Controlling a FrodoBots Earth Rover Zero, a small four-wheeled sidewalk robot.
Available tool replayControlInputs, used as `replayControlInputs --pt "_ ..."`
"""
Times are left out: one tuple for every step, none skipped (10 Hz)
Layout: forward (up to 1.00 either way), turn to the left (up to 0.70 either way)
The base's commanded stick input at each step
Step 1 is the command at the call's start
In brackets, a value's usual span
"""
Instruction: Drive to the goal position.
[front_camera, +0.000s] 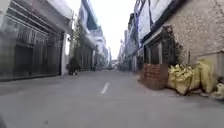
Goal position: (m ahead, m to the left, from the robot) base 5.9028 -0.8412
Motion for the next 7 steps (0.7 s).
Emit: replayControlInputs --pt "1.00 0.03" --pt "1.00 0.00" --pt "1.00 0.00" --pt "1.00 0.00" --pt "1.00 0.00" --pt "1.00 0.00" --pt "1.00 0.00"
